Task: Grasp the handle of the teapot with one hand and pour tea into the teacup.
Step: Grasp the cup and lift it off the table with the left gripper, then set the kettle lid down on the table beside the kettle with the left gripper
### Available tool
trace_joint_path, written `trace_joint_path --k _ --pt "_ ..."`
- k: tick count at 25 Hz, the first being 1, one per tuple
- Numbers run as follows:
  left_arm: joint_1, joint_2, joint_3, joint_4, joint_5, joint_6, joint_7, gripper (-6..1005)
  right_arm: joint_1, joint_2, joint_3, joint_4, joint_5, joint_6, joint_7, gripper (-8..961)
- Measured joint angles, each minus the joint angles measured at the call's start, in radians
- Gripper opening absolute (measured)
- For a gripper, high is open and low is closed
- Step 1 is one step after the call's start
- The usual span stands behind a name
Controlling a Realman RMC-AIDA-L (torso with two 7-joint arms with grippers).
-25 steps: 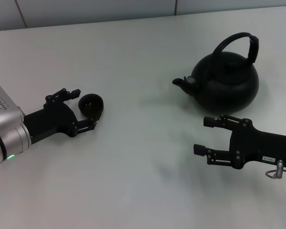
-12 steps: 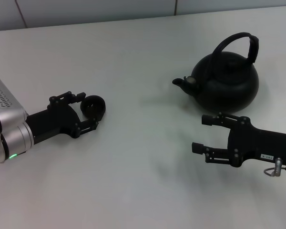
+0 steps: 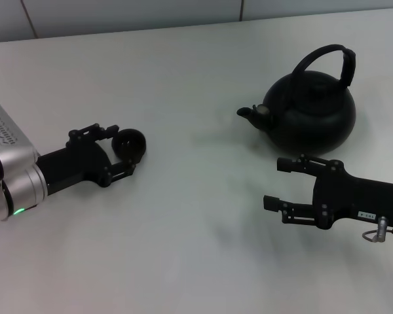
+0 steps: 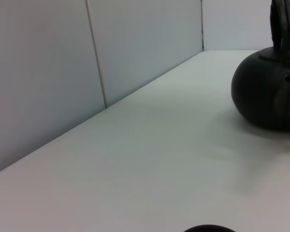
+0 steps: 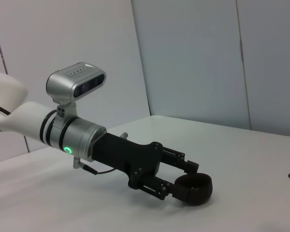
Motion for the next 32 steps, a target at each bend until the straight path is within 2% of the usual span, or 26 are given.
trace_joint_path --k 6,9,17,28,32 --pt "-0.034 -0.002 0.021 0.004 0.001 0.073 -0.013 687 0.0 0.0 -0.009 -0.002 0.0 0.0 0.0 815" --pt "-0.071 -0.003 0.064 -0.009 -0.008 0.076 -0.016 684 0.001 0.0 -0.011 -0.002 0.0 0.0 0.0 816" --pt "-0.137 -0.003 0.082 -0.083 -0.009 0.049 -0.001 682 0.005 0.0 -0.012 -0.002 0.002 -0.024 0.0 816" --pt "-0.14 -0.003 0.091 -0.09 -0.009 -0.021 0.001 680 0.015 0.001 -0.012 0.004 0.003 -0.028 0.0 815" --pt "-0.135 -0.003 0.09 -0.09 -0.01 -0.025 0.002 714 0.017 0.002 -0.012 0.006 0.004 -0.028 0.0 814"
